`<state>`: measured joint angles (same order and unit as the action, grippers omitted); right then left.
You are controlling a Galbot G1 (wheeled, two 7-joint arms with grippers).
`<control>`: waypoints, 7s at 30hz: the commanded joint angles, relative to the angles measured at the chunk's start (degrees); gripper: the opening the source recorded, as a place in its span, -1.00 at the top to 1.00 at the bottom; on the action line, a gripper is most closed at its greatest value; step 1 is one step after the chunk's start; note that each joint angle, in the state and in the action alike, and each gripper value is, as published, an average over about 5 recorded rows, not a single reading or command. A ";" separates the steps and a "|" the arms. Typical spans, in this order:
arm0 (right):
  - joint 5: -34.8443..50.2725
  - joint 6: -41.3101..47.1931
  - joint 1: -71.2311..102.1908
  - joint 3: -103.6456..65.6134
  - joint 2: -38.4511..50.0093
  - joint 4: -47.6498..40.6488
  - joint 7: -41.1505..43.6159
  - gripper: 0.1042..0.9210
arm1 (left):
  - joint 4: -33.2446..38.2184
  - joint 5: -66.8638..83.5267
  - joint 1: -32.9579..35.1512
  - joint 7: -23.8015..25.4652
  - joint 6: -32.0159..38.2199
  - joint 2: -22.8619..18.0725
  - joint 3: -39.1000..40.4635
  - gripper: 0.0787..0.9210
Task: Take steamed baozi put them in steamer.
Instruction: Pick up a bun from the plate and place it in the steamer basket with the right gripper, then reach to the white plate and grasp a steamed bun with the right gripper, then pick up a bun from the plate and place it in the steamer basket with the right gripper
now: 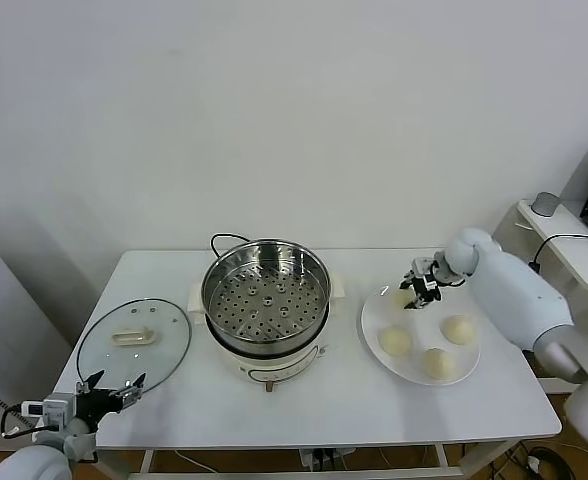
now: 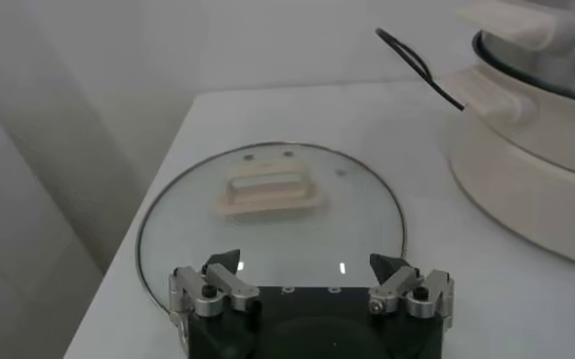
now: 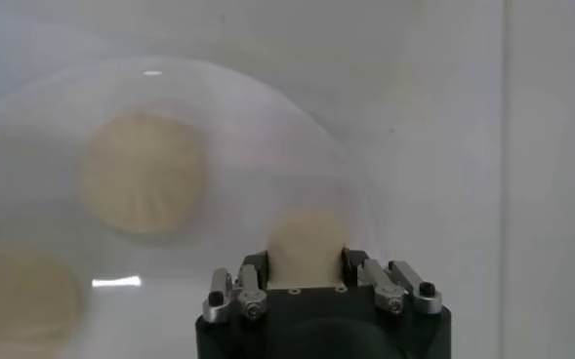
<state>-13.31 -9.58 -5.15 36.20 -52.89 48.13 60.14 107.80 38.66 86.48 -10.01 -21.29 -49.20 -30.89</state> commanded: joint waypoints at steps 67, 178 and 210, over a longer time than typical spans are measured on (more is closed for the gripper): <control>-44.63 -40.42 -4.47 7.74 -26.20 10.25 -11.39 0.05 | 0.63 -1.63 1.79 -0.32 1.43 0.96 0.56 -0.77; 26.18 2.85 -2.54 27.54 1.04 1.60 0.29 -0.25 | 2.88 -1.66 2.73 -0.73 1.65 -0.55 0.24 -0.77; 54.42 17.22 -48.66 57.99 -3.27 16.19 10.93 -0.05 | 3.87 -1.97 2.51 -1.43 1.24 -0.49 0.43 -0.77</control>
<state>32.56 3.28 -42.58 87.77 -54.36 61.62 69.29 111.62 36.71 89.01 -11.42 -20.03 -49.85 -30.50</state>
